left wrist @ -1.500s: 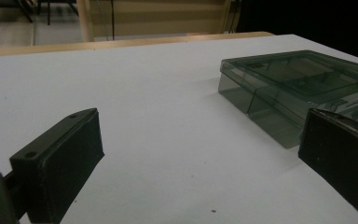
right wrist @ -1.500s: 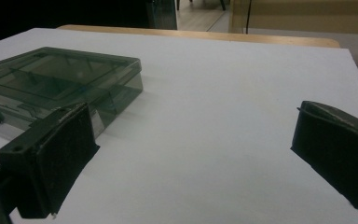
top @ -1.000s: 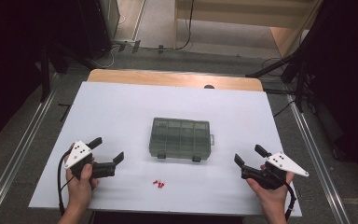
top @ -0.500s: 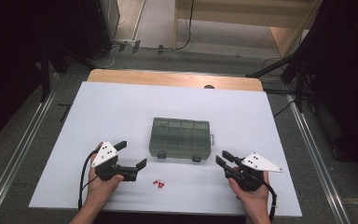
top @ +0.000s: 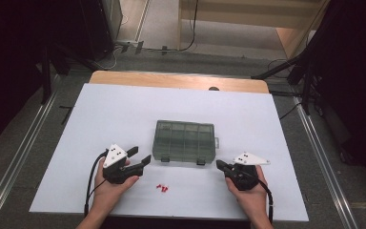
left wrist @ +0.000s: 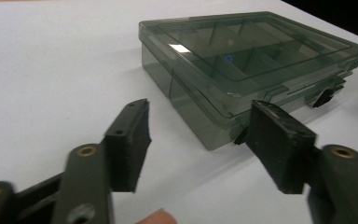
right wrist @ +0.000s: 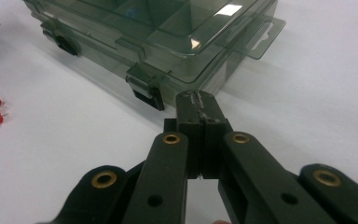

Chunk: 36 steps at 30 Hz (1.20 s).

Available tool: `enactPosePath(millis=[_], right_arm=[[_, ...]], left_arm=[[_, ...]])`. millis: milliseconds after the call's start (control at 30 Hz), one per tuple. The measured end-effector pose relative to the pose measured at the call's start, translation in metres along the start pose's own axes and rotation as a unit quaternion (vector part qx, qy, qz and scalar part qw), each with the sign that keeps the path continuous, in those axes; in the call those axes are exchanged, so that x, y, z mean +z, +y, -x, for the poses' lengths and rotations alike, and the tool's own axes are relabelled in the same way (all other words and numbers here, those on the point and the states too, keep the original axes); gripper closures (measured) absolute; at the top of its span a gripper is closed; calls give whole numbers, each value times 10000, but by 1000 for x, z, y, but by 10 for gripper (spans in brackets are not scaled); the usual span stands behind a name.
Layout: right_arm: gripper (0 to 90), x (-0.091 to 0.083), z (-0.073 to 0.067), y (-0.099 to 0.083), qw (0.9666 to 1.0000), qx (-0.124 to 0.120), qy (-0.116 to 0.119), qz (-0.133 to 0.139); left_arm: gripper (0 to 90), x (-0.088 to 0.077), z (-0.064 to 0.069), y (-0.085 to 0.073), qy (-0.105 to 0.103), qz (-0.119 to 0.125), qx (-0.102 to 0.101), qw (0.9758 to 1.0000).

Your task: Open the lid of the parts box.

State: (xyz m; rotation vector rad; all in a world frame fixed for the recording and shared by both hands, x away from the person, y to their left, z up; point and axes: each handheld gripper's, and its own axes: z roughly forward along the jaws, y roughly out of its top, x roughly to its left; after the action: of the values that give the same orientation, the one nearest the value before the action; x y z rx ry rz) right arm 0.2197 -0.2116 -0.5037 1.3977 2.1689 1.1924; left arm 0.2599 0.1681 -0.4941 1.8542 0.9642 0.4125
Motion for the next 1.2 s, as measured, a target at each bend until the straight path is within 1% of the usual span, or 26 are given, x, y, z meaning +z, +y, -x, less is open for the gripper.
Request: enactPosePath(millis=[33,67,100,133,167,233,267,300,367,433,500,533,600,633,667,733,800,867,900,967,1033,1100,1133,1200], right_arm=[[900,1,0,1,10000,-38,24,-27],[900,2,0,2,10000,-53,23,-40],[900,3,0,4,9999,-96,7,-56],[900,3,0,6,9999,-107,19,-108],[900,4,1,7,9998,-128,13,-124],[900,5,2,9,9998,-129,13,-181],[900,6,2,10,9997,-140,35,-209],[900,7,2,11,9996,-145,60,-221],[900,7,2,12,9995,-226,22,-236],[900,7,1,13,9995,-206,51,-219],[900,6,2,15,9996,-191,31,-191],[900,6,3,16,9997,-182,52,-182],[900,4,3,19,9998,-167,55,-137],[900,4,4,20,9998,-166,90,-111],[900,3,3,21,9998,-170,85,-99],[900,2,2,24,9998,-189,92,-73],[900,2,2,26,9998,-191,106,-32],[900,2,3,28,9998,-167,127,5],[900,2,3,29,9998,-150,127,29],[900,2,3,30,9998,-164,130,52],[900,1,3,32,9997,-160,129,88],[900,0,4,34,9997,-169,124,108],[900,-1,4,35,9997,-165,122,153],[900,-1,5,38,9996,-173,119,191]], left_arm=[[485,0,1,0,61,-18,60,10000],[574,1,3,0,60,-39,155,9999],[616,2,5,1,43,-84,204,9997],[647,3,6,1,73,-122,250,9996],[707,3,7,1,91,-161,237,9995],[785,5,5,1,-71,-210,127,9997],[823,6,4,2,-85,-281,96,9995],[854,7,3,2,-135,-297,86,9994],[895,8,2,2,-81,-365,141,9992],[899,9,1,3,-167,-438,229,9986],[900,10,1,3,-233,-496,163,9984],[900,11,1,3,-270,-548,88,9981],[900,12,0,4,-394,-544,21,9977],[900,12,0,5,-431,-527,33,9977],[899,12,0,7,-442,-497,88,9977],[899,12,1,10,-415,-422,117,9982],[899,14,-1,13,-516,-391,91,9979],[899,14,0,15,-475,-335,146,9982],[899,15,0,16,-460,-292,118,9984],[898,16,0,19,-415,-266,151,9987],[897,17,0,22,-407,-186,126,9989],[896,18,2,25,-392,-142,163,9990],[896,19,2,27,-373,-155,186,9990],[895,21,4,29,-365,-118,157,9991]])
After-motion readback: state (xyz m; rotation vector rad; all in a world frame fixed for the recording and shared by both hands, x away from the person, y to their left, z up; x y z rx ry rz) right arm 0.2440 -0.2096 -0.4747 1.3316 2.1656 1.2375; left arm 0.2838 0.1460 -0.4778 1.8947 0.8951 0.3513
